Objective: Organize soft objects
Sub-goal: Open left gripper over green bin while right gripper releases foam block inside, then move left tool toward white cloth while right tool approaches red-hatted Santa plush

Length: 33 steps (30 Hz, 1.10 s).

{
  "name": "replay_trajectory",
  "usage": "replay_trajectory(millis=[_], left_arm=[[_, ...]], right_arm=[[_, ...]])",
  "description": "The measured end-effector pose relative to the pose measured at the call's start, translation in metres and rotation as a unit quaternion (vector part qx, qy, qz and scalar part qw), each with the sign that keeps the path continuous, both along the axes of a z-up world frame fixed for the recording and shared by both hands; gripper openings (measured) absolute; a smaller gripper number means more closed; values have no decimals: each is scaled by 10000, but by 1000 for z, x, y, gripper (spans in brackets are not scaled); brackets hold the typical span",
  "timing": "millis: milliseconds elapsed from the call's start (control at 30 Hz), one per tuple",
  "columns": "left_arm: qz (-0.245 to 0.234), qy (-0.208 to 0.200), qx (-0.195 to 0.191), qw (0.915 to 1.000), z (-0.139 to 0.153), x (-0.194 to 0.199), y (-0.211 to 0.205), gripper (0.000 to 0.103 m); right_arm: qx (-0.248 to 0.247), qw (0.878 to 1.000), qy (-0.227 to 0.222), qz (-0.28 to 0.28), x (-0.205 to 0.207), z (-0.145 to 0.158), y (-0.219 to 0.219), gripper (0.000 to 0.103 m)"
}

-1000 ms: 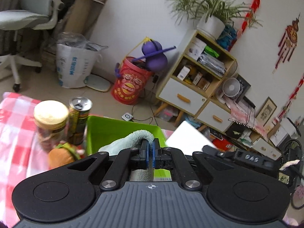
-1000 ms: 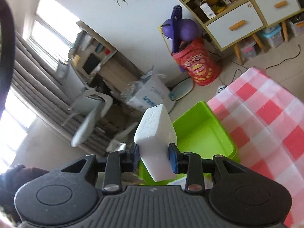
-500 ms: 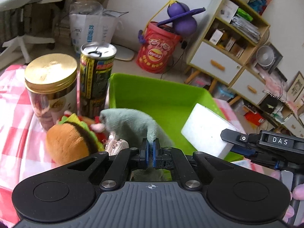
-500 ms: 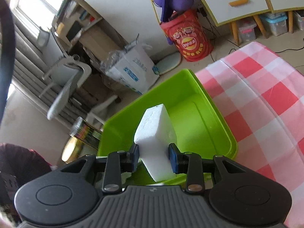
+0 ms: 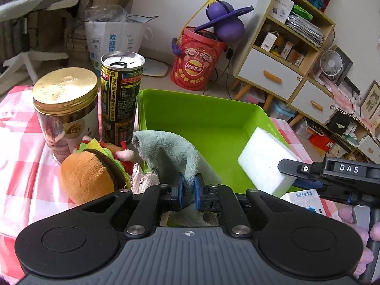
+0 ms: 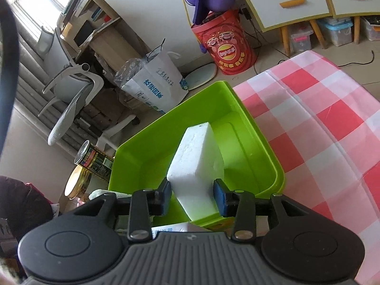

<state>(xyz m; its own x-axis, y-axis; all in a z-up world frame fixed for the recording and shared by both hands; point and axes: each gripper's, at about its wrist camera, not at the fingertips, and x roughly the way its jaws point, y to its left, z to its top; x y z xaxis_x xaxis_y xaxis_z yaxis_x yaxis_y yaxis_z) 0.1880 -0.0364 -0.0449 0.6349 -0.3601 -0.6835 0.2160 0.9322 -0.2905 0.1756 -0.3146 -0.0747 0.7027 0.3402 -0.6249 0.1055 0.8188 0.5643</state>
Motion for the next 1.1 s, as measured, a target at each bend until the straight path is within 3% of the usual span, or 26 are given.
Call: replay_trajectory(millis=[100,233,400,500,733,1100], left_arm=[[-55,-34,12,10000,3,-2,-2,21],[-37,-149,63,9999,12,-11,0,56],[-77,-422,78,9990,33,-30,5,79],[-55,-451,167,9988,43,-42,7,83],[85,-514,347,9980,56,-77,20,96],[192,-473,419,9978,51,-131,44,98]], right_arm=[[-25,10000,-27,-50,-4,6,-2,31],[-81,9998,-122,-165,-14,20,-6,49],[-170,9992,-223,-300,-33,41,-10,58],[-250,9987,-286,-332,-48,53,-11,65],[-529,9974,-424,-236,-87,80,-1,69],[-763,9958,-475,150,-139,94,28,76]])
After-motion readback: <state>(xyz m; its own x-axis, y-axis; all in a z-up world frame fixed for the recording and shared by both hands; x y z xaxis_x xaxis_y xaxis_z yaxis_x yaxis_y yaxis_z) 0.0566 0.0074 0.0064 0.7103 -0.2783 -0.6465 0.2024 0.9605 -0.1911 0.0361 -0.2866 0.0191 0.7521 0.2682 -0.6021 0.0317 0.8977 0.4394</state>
